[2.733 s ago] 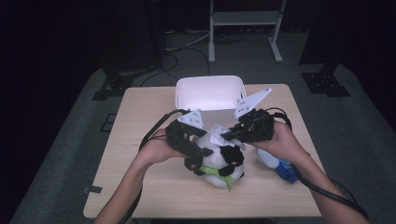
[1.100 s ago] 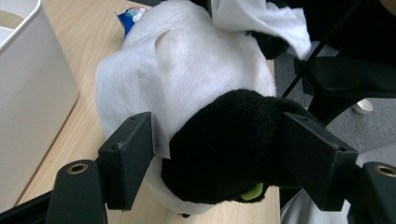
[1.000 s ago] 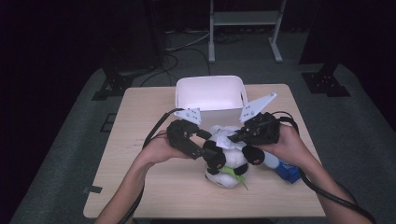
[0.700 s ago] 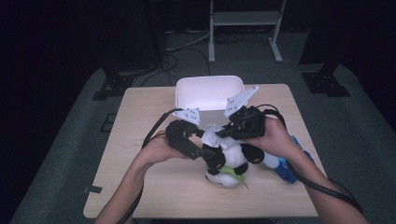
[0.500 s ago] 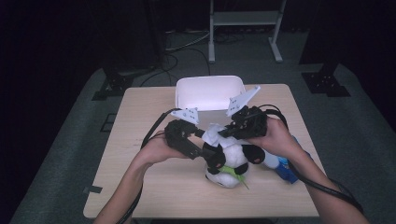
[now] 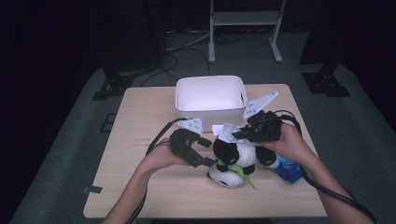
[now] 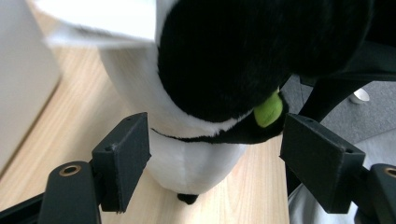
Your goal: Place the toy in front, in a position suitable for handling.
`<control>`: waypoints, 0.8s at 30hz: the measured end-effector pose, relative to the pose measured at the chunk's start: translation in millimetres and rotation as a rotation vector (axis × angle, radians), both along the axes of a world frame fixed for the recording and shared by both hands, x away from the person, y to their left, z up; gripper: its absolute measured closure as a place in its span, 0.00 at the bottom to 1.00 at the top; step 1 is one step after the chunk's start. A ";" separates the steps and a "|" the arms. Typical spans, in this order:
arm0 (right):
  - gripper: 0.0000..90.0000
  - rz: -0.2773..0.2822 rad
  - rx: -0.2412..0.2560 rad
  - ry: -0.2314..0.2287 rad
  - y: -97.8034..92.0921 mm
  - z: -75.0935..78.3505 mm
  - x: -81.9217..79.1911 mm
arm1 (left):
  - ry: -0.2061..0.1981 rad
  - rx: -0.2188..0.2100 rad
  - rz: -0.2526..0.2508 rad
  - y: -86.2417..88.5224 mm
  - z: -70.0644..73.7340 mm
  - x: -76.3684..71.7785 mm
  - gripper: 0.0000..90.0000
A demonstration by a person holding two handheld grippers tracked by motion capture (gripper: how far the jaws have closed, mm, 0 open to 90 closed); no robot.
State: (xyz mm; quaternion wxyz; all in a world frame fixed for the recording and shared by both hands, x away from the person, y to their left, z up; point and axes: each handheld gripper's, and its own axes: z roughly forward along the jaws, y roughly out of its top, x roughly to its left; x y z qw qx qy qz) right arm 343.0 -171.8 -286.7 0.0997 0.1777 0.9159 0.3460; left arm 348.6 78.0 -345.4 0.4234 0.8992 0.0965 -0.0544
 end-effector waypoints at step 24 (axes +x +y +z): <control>0.96 -0.022 0.006 -0.004 -4.8 -8.4 -7.9 | 0.055 -0.076 0.002 -33.8 -25.8 8.2 0.01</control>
